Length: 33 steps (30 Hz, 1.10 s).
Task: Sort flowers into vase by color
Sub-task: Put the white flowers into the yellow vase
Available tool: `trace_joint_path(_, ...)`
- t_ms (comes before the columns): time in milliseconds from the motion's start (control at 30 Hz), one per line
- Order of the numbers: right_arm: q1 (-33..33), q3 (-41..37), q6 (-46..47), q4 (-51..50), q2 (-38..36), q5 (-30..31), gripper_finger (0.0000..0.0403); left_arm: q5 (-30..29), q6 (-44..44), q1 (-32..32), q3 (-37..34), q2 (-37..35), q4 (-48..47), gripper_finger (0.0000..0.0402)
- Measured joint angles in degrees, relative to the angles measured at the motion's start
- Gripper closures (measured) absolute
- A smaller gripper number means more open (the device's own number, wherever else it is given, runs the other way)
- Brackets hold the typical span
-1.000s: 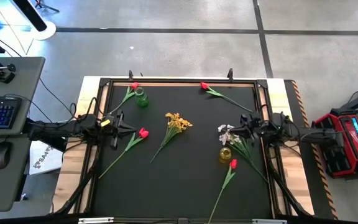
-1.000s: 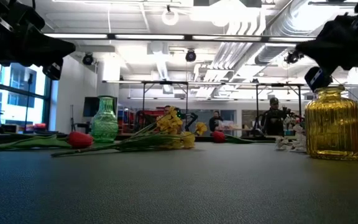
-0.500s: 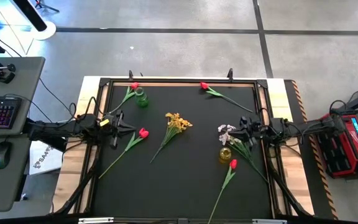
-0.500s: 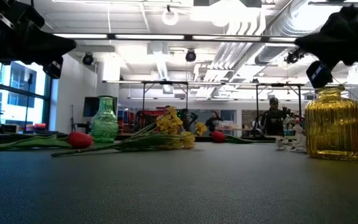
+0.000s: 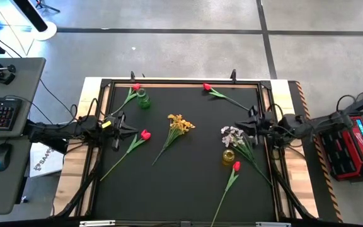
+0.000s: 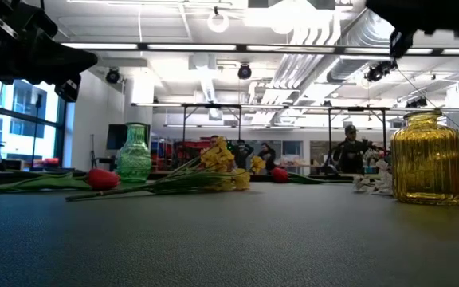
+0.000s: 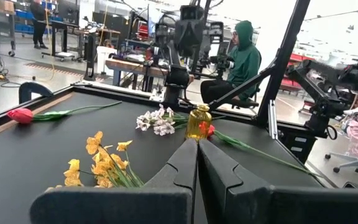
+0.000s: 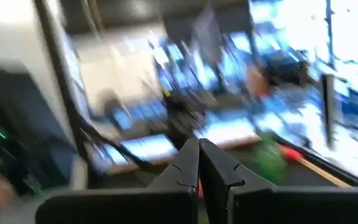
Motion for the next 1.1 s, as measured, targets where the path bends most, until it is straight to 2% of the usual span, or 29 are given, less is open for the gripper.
trace_joint_path(133, 1.0, 17.4, 5.6, -29.3, 8.6, 11.6, 0.0402, 0.0, -0.3, 0.0, 0.0, 0.0, 0.0, 0.0398)
trace_joint_path(233, 1.3, 28.3, 14.4, -45.1, 16.8, 12.9, 0.0402, 0.0, -4.2, 0.0, 0.0, 0.0, 0.0, 0.0398)
trace_joint_path(433, 1.2, 43.9, 32.8, -73.1, 33.8, 4.0, 0.0402, 0.0, -6.9, 0.0, 0.0, 0.0, 0.0, 0.0398)
trace_joint_path(533, 1.2, 48.4, 40.8, -82.5, 41.1, -2.6, 0.0396, 0.0, -6.9, 0.0, 0.0, 0.0, 0.0, 0.0398)
trace_joint_path(667, 1.2, 48.8, 46.8, -85.1, 48.4, -12.8, 0.0357, 0.0, -6.4, 0.0, 0.0, 0.0, 0.0, 0.0398)
trace_joint_path(800, 1.2, 44.7, 51.6, -85.8, 53.4, -22.0, 0.029, 0.0, -4.1, 0.0, 0.0, 0.0, 0.0, 0.0398)
trace_joint_path(933, 1.2, 38.1, 54.8, -85.4, 55.2, -30.4, 0.0215, 0.0, -3.0, 0.0, 0.0, 0.0, -0.1, 0.0398)
trace_joint_path(1000, 1.5, 34.9, 56.9, -84.1, 55.2, -33.0, 0.0184, 0.0, -2.9, 0.0, 0.0, 0.0, -0.1, 0.0398)
trace_joint_path(1100, 2.2, 30.9, 60.6, -82.5, 55.0, -33.6, 0.0155, 0.0, -2.9, 0.0, 0.0, 0.0, -0.1, 0.0398)
